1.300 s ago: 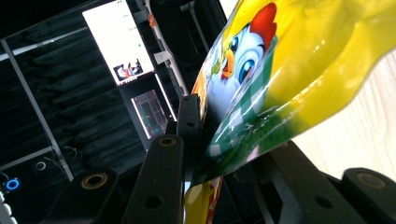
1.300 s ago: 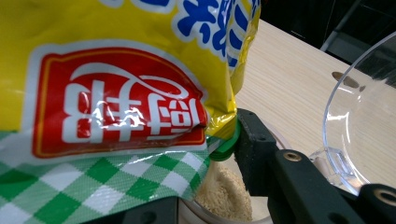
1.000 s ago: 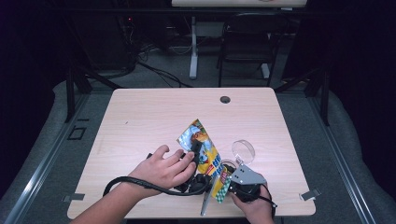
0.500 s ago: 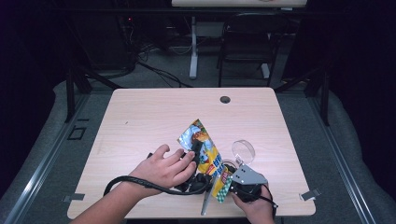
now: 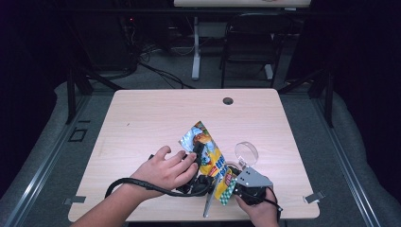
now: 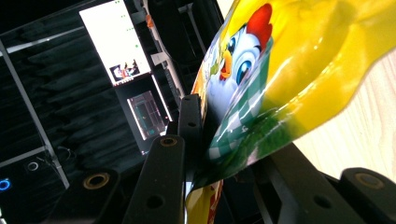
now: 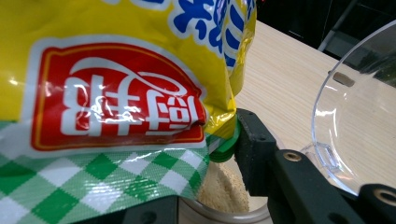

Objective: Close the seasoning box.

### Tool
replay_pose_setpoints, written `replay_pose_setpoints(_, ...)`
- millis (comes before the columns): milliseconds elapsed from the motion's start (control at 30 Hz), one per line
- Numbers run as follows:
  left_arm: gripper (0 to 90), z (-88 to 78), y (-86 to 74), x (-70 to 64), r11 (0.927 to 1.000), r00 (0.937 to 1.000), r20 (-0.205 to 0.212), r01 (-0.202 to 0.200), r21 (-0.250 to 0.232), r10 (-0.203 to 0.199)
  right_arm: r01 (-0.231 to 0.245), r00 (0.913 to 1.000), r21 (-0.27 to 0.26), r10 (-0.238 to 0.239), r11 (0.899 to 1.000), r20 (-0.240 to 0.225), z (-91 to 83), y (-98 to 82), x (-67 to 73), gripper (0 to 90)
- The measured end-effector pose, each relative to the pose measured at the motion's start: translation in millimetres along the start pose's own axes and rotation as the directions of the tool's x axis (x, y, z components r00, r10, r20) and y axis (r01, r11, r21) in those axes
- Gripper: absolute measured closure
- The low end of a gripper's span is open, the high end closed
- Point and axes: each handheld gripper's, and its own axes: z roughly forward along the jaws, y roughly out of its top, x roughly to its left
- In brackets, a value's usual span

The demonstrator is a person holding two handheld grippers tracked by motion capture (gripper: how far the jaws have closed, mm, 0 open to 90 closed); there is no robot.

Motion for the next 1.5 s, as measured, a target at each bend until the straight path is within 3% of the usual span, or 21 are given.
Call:
replay_pose_setpoints(133, 78.0, 0.1, -2.6, -1.1, 0.9997, 0.9997, 0.012, 0.023, -0.002, -0.023, 0.003, 1.0000, -0.002, -0.003, 1.000, 0.003, 0.4, 1.0, 0.6, 70.9)
replay_pose_setpoints(233, 78.0, 0.1, -3.2, -0.9, 0.9998, 0.9999, 0.000, 0.017, -0.006, -0.017, 0.003, 1.0000, -0.007, -0.003, 1.000, 0.002, 1.2, 1.7, 0.9, 70.9)
replay_pose_setpoints(500, 78.1, 0.3, -5.0, -0.7, 0.9998, 0.9997, 0.017, 0.018, 0.005, -0.018, 0.010, 0.9999, -0.007, -0.010, 1.000, 0.005, 3.3, 2.8, 1.7, 70.9)
replay_pose_setpoints(933, 78.4, 2.5, -9.2, -7.4, 0.9972, 0.9966, 0.034, 0.074, -0.004, -0.074, 0.016, 0.9998, 0.002, -0.016, 1.000, 0.012, 4.1, 3.2, 1.6, 70.9)
replay_pose_setpoints(1033, 78.5, 2.9, -10.1, -7.8, 0.9976, 0.9971, 0.032, 0.069, 0.000, -0.069, 0.019, 0.9997, 0.004, -0.019, 1.000, 0.014, 4.1, 3.3, 1.6, 71.0)
replay_pose_setpoints(1067, 78.6, 3.6, -10.6, -9.4, 0.9958, 0.9951, 0.040, 0.091, -0.007, -0.091, 0.019, 0.9997, 0.003, -0.019, 1.000, 0.015, 4.1, 3.3, 1.6, 70.9)
replay_pose_setpoints(1267, 79.1, 4.6, -13.0, -11.3, 0.9948, 0.9931, 0.058, 0.102, 0.002, -0.102, 0.021, 0.9997, 0.002, -0.022, 1.000, 0.015, 4.0, 3.4, 1.6, 71.0)
replay_pose_setpoints(1500, 80.2, 7.5, -16.8, -19.6, 0.9875, 0.9832, 0.094, 0.157, -0.007, -0.156, 0.025, 0.9995, 0.001, -0.025, 1.000, 0.022, 3.7, 3.5, 1.4, 71.0)
